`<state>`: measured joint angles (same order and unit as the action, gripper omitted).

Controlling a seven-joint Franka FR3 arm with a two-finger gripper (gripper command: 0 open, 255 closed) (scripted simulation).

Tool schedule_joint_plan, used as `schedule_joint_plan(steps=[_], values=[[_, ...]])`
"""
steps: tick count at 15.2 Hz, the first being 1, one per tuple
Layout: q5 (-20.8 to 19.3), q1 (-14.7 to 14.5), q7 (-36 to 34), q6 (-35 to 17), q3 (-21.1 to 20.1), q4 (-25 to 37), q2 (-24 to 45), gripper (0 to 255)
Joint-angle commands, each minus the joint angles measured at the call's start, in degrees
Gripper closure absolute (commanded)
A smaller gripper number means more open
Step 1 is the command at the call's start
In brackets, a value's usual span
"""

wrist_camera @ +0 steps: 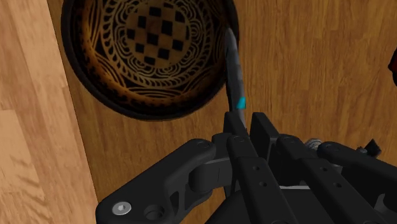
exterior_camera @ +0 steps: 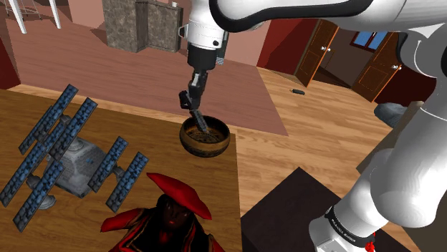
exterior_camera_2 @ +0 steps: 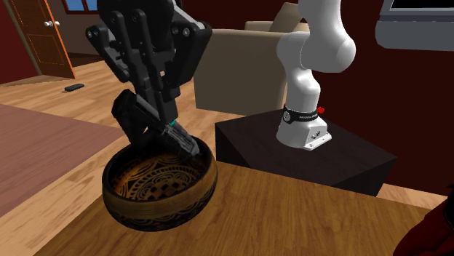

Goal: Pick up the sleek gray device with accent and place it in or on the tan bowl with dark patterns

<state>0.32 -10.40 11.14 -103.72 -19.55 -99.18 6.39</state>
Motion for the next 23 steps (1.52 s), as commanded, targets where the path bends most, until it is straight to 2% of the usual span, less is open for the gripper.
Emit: schedule_joint_plan(steps=[1, 4, 21, 23], values=[[0.27, 1.43, 2.65, 0.34, 1.07, -0.36, -0.66, 255], [0.59, 4.04, 7.37, 1.15, 3.14, -0.54, -1.57, 255], [-0.1, 3.89, 7.24, -11.41, 3.2, -10.72, 0.91, 255], [-0.12, 3.89, 7.23, -11.64, 3.2, -10.88, 0.99, 255]])
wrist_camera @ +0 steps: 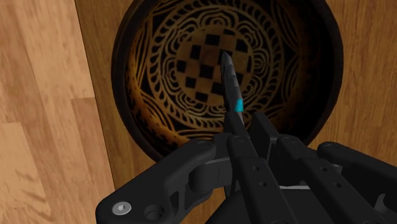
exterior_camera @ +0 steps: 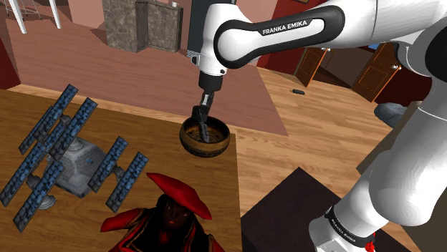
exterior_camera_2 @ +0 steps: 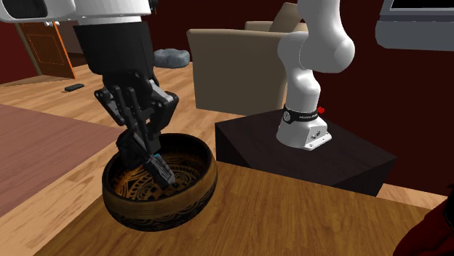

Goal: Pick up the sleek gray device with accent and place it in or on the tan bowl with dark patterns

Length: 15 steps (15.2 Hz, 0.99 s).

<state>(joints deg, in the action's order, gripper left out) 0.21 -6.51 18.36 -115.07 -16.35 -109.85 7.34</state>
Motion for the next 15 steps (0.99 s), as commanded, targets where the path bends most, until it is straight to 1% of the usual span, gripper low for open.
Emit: schedule_joint_plan(steps=[1, 6, 7, 12, 15], values=[[-0.02, 0.0, 0.0, -0.29, 0.0, -0.21, 0.05, 255], [-0.02, 0.0, 0.0, -0.29, 0.0, -0.21, 0.05, 255], [-0.02, 0.0, 0.0, -0.29, 0.0, -0.21, 0.05, 0], [-0.02, 0.0, 0.0, -0.29, 0.0, -0.21, 0.05, 0], [0.37, 0.16, 0.28, 5.23, 0.03, 4.03, -1.28, 0]])
